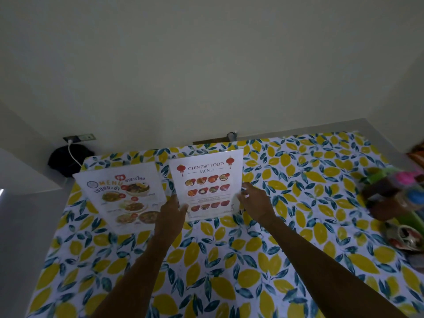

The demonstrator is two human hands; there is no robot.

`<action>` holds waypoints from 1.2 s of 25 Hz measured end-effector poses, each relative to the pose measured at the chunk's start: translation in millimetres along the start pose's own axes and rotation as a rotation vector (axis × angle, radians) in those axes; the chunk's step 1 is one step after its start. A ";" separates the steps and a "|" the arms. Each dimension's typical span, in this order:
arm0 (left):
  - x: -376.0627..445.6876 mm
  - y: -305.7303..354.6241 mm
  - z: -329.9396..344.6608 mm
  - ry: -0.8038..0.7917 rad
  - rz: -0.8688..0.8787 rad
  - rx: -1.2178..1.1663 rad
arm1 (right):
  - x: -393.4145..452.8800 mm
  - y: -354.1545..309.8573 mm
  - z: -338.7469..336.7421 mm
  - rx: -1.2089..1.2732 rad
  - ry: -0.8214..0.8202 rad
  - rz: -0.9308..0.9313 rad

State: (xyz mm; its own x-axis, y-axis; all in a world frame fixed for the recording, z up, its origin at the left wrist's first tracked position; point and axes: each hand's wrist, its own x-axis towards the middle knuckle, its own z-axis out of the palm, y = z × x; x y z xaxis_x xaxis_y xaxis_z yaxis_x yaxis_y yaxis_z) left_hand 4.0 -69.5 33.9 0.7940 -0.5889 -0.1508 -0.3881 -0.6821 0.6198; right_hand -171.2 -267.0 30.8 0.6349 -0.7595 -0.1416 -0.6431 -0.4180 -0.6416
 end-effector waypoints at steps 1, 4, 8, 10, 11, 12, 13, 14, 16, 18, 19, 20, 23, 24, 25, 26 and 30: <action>2.8 0.7 0.7 0.010 0.003 0.009 | 5.3 0.3 2.7 -0.014 0.020 -0.010; 7.9 6.2 -2.4 0.053 0.019 0.054 | 15.2 3.9 -2.4 -0.002 0.041 -0.033; 24.2 41.1 6.9 0.077 0.087 0.087 | 42.4 25.7 -37.3 -0.007 0.077 -0.083; 36.1 70.8 18.8 0.084 0.122 0.094 | 59.5 40.7 -64.2 -0.010 0.106 -0.096; 42.4 85.6 25.5 0.087 0.141 0.103 | 68.1 49.0 -79.5 -0.009 0.117 -0.108; 49.3 103.6 37.3 0.086 0.163 0.116 | 76.9 61.4 -99.5 -0.010 0.126 -0.113; 55.3 124.3 50.7 0.086 0.182 0.134 | 87.5 77.0 -120.2 -0.019 0.133 -0.115; 60.5 148.2 65.9 0.090 0.196 0.156 | 99.2 94.9 -141.5 -0.039 0.138 -0.119; 74.1 200.5 101.6 0.098 0.218 0.172 | 126.9 133.6 -188.2 -0.068 0.174 -0.135; 84.1 255.8 140.0 0.104 0.235 0.149 | 153.9 171.6 -235.6 -0.100 0.202 -0.133; 89.2 280.3 158.9 0.118 0.238 0.122 | 168.6 188.4 -256.7 -0.134 0.207 -0.140; 95.3 309.2 181.9 0.127 0.235 0.091 | 184.0 207.3 -283.6 -0.165 0.218 -0.141; 112.8 386.5 239.1 0.101 0.182 0.016 | 220.5 261.2 -357.1 -0.234 0.232 -0.141; 118.4 408.9 254.7 0.069 0.175 0.014 | 229.2 278.4 -377.1 -0.241 0.232 -0.130; 124.8 429.5 268.7 0.046 0.184 0.022 | 238.5 296.2 -393.6 -0.241 0.235 -0.111; 132.1 447.6 281.9 0.036 0.200 0.035 | 246.0 311.4 -408.3 -0.235 0.240 -0.090; 161.5 492.2 324.2 0.027 0.257 0.110 | 269.6 365.4 -429.8 -0.187 0.258 -0.003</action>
State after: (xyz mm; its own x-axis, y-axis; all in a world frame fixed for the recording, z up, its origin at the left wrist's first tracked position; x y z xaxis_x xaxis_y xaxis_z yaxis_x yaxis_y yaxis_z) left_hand -210.5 -640.9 65.0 0.6743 -0.7381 0.0223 -0.6258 -0.5552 0.5478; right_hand -419.1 -838.7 82.1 0.5226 -0.8496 0.0710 -0.7242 -0.4863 -0.4890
